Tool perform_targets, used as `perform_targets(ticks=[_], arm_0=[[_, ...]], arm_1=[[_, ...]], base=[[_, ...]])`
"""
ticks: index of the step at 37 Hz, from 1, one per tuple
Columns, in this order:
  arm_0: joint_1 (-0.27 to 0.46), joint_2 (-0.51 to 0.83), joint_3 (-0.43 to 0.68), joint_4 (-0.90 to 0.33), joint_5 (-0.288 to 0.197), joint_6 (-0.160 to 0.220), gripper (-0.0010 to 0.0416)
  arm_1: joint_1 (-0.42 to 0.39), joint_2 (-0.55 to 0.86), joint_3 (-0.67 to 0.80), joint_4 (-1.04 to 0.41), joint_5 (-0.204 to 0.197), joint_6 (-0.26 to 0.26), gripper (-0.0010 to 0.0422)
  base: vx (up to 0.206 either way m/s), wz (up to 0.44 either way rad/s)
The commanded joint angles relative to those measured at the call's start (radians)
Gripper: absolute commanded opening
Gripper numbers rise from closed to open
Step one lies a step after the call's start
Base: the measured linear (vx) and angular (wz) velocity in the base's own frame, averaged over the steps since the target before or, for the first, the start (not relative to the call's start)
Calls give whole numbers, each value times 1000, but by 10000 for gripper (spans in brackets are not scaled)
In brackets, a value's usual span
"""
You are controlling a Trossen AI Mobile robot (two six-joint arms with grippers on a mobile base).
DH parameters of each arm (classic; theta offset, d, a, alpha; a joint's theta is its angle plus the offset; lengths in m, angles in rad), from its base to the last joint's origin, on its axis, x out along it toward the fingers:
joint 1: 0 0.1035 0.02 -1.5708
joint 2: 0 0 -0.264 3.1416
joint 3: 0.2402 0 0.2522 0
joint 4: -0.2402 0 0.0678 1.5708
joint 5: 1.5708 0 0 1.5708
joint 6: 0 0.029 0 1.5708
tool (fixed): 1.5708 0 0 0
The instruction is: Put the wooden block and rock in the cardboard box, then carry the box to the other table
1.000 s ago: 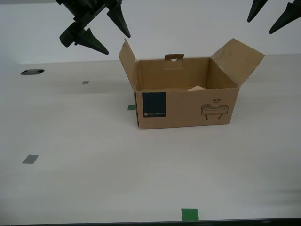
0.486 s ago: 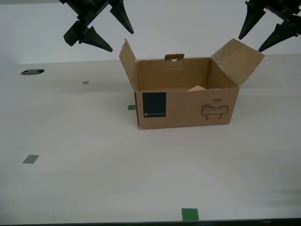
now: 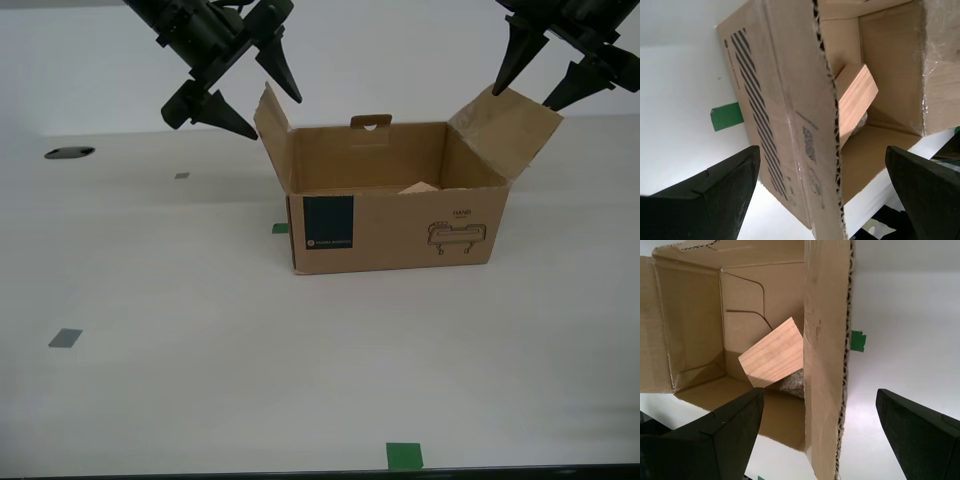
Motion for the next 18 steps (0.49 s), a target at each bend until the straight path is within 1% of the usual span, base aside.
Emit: perform_targets(ticks=[1,5,11,15,18], arm_0=[[5,0,0,25,-7,1,309],[10,0,1,38,-7,9,302],[23,21,2,45,-8,14,303],[27,64,1,49,-10,15,312],[31,96,2,50,-10,14,311]], arm_1=[[0,16,0,26,6,-12,341],[-8,31,-3,31,0,-16,341],[-26,69,1,45,10,-26,341],[-41,87,0,48,7,-26,341],[-47,98,0,47,7,-26,341]], base=[[0,0],[0,0],[0,0],[0,0],[0,0]])
